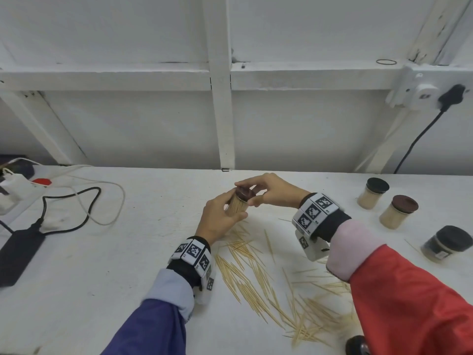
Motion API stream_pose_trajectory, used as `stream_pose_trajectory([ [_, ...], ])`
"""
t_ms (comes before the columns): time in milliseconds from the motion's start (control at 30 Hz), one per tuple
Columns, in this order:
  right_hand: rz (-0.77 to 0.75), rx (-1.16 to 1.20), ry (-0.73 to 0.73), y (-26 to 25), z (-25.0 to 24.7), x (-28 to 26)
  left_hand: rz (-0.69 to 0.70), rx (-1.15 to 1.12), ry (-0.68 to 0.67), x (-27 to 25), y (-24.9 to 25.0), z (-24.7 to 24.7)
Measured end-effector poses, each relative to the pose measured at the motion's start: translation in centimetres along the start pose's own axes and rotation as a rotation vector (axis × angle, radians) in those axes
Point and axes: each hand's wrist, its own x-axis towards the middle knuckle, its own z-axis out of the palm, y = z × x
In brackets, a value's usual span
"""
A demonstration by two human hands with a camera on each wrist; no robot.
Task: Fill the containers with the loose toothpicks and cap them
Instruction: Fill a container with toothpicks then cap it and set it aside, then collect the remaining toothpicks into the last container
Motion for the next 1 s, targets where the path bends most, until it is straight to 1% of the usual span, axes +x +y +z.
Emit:
stream_pose_trajectory([
  [167,0.043,-0.066,0.060,0.2,1.0,0.1,-0.012,0.017,-0.031,0.0,-0.3,0.0],
  [333,0.076,-0.057,0.117,0.7,2.4,0.0,-0.038,0.013,-0.033,-0.5,-0.8,0.1],
  [433,0.046,0.000,0.183,0.9,3.1,-0.2,-0.029,-0.001,-0.020,-0.4,-0.7,0.2],
  [533,-0.004,-0.044,0.293,0.8,3.7,-0.3,-0.027,-0.012,-0.008,0.0,-0.1,0.7],
  [600,-0.001,-0.011,0.317,1.0,3.6,-0.4,-0.025,-0.025,-0.046,0.2,0.1,0.6],
  [667,0.009,-0.006,0.322,1.4,2.9,-0.8,-0.037,0.030,-0.135,0.3,-0.4,0.1],
  [733,0.051,-0.015,0.353,2.1,1.6,-1.6,-0.066,0.119,-0.209,0.2,-1.0,-0.9],
  [800,0.120,-0.029,0.416,3.3,-0.3,-2.5,-0.082,0.157,-0.228,0.0,-1.7,-2.1],
  [867,0.179,-0.072,0.496,4.8,-2.6,-3.5,-0.113,0.122,-0.247,-0.3,-1.9,-3.1],
  [933,0.252,-0.155,0.586,6.3,-4.9,-4.5,-0.159,0.075,-0.293,-0.5,-2.1,-3.8],
  [1000,0.352,-0.245,0.667,7.9,-7.0,-5.4,-0.184,0.094,-0.341,-0.8,-2.2,-4.1],
])
